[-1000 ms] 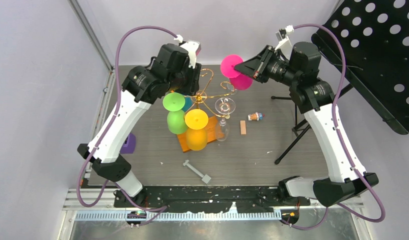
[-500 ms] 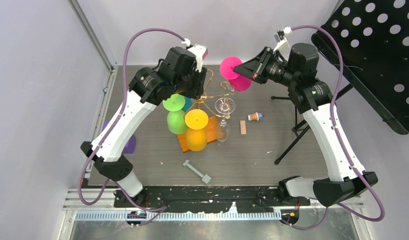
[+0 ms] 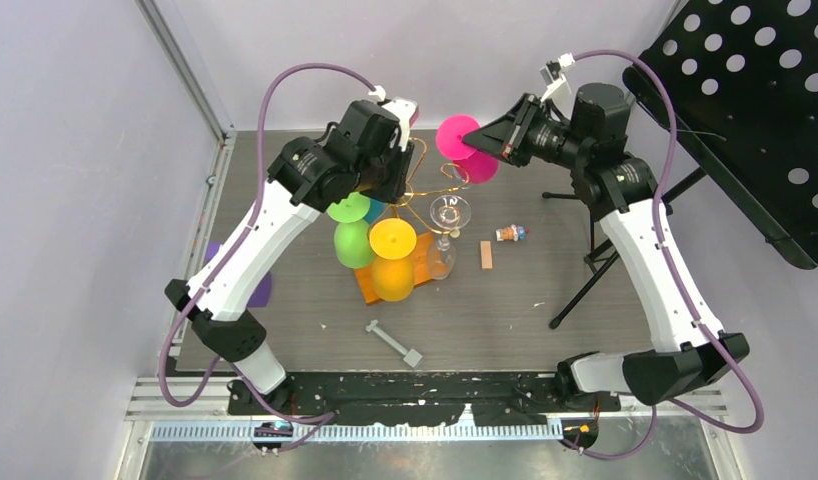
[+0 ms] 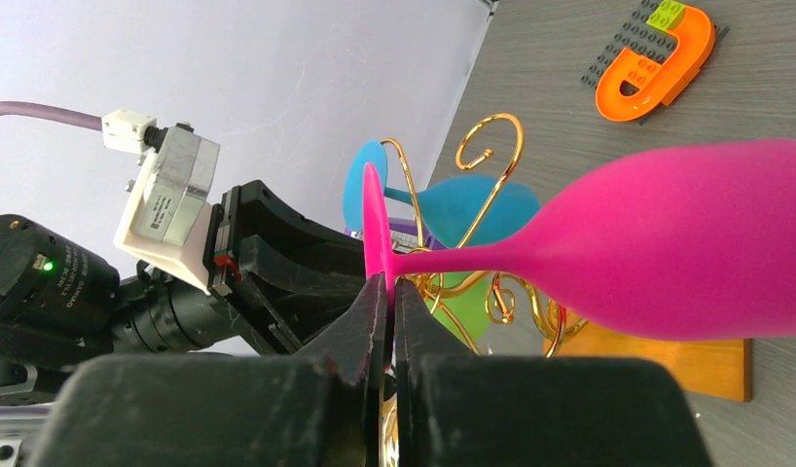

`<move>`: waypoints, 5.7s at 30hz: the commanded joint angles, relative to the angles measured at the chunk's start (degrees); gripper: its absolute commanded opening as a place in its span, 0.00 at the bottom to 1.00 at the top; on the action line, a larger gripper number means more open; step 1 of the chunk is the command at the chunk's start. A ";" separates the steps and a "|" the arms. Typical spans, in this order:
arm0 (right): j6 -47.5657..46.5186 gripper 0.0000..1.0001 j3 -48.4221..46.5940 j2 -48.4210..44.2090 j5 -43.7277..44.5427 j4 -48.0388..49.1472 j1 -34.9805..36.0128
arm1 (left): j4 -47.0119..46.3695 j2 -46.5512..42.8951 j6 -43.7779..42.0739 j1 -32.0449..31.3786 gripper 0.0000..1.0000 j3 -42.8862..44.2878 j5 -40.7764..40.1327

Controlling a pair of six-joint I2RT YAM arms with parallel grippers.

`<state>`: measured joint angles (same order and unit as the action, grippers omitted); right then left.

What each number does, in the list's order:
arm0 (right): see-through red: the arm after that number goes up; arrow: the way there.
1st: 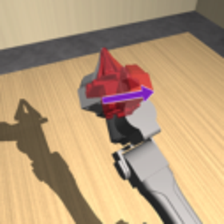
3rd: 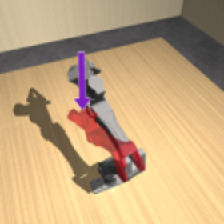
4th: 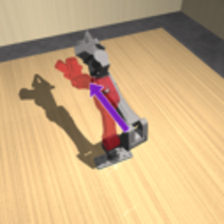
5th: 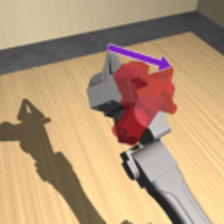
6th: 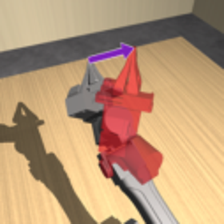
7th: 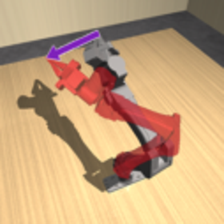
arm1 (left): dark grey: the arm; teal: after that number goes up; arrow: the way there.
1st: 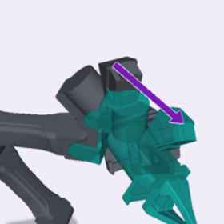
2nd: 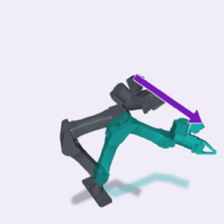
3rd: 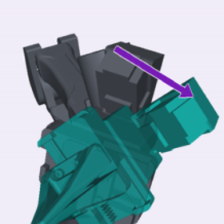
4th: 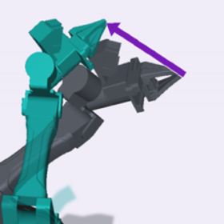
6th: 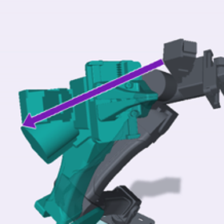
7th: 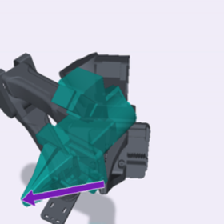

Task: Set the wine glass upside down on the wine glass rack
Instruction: Turn the wine glass upside down at the wine rack.

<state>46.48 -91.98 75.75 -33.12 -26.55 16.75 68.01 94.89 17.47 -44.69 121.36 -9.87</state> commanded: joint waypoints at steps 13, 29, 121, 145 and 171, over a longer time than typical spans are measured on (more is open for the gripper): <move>1.46 0.05 0.54 6.17 -10.09 3.38 0.00 | -2.06 -0.54 0.33 -0.23 0.27 -1.60 -0.06; 1.99 0.05 0.72 9.16 -16.07 2.14 0.63 | -2.62 -0.59 0.80 -0.23 0.25 -1.93 0.46; 8.19 0.22 1.81 10.88 -16.62 10.82 -4.27 | -4.21 -1.73 1.07 -0.62 0.21 -4.59 2.91; 6.76 0.14 3.93 12.10 -14.85 10.68 -4.30 | -4.96 -2.50 1.11 -0.58 0.21 -6.20 3.02; 15.95 0.05 3.07 11.77 -13.23 18.03 -6.80 | -5.34 -2.69 1.07 -0.61 0.18 -6.60 3.69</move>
<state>59.92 -87.50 88.14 -47.09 -13.52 10.20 63.61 92.29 18.90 -45.06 115.87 -8.14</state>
